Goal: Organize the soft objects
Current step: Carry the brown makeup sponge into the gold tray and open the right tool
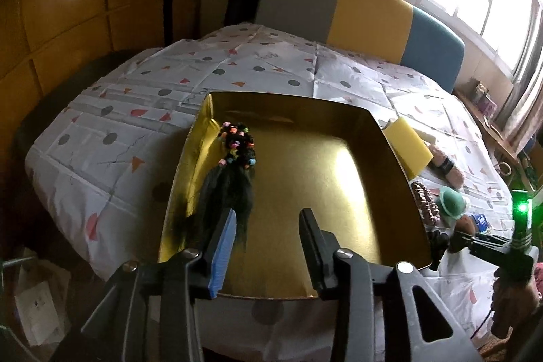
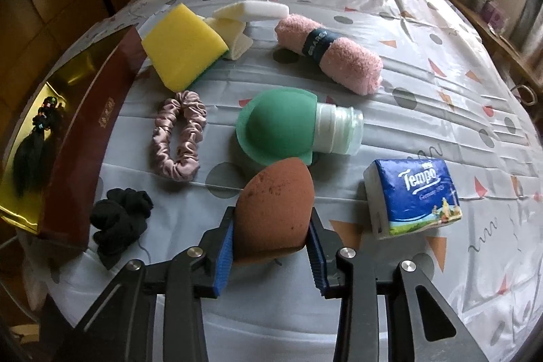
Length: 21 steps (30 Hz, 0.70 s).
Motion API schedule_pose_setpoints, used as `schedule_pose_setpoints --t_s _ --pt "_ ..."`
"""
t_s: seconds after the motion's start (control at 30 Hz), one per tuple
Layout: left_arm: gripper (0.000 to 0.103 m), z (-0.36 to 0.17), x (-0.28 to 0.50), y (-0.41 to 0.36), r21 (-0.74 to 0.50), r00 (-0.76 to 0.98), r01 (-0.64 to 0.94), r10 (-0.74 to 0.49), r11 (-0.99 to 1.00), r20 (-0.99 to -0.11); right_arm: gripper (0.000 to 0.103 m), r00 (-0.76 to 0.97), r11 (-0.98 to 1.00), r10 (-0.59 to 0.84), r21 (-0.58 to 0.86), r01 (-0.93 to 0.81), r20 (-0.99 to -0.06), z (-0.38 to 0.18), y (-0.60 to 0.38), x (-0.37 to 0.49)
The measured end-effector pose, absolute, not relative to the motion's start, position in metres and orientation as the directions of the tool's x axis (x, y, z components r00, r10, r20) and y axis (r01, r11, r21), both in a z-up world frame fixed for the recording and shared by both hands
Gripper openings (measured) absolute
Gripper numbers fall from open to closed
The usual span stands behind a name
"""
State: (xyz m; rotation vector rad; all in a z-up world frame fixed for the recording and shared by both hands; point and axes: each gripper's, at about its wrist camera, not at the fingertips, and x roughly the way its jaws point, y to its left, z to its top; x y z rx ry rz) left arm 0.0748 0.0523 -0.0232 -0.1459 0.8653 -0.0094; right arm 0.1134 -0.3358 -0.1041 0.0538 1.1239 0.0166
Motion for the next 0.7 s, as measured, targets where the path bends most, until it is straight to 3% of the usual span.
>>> schedule_pose_setpoints --t_s 0.4,0.7 --pt "0.039 -0.024 0.067 0.071 -0.129 0.661 -0.076 -0.047 0.989 -0.749 0.038 0.542 0.997 0.079 0.079 -0.024 -0.837 -0.049 -0.301 0.101" --pt "0.040 -0.027 0.064 0.085 -0.134 0.657 -0.093 -0.041 0.987 -0.753 0.038 0.550 0.962 0.266 0.180 -0.205 -0.792 -0.021 -0.222 0.111"
